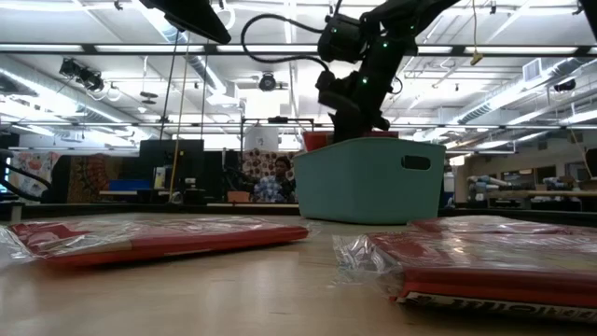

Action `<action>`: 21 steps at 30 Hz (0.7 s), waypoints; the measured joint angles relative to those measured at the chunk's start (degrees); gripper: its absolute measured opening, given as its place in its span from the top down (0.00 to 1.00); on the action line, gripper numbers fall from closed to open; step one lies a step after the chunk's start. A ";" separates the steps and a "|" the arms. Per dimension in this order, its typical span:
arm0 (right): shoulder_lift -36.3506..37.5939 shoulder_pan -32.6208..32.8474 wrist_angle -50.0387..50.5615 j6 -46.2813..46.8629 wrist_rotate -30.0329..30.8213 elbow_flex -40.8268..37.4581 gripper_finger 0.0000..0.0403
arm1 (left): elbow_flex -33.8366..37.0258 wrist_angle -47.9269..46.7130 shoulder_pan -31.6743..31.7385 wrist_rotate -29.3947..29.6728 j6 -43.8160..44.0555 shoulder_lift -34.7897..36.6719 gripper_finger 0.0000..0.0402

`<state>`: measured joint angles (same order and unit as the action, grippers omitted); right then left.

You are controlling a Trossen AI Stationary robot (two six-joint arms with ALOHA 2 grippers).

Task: Sort popcorn bags into baskets
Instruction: Put the red popcorn bag into the green bin

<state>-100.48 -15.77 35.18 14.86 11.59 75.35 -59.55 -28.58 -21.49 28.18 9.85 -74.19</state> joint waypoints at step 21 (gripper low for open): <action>9.51 6.88 -0.10 -1.67 -4.20 1.11 0.46 | 0.02 1.27 -0.01 -12.47 0.02 -9.27 0.82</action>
<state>-90.97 -8.89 35.08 13.19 7.39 76.47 -59.53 -27.31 -21.50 15.72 9.87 -83.47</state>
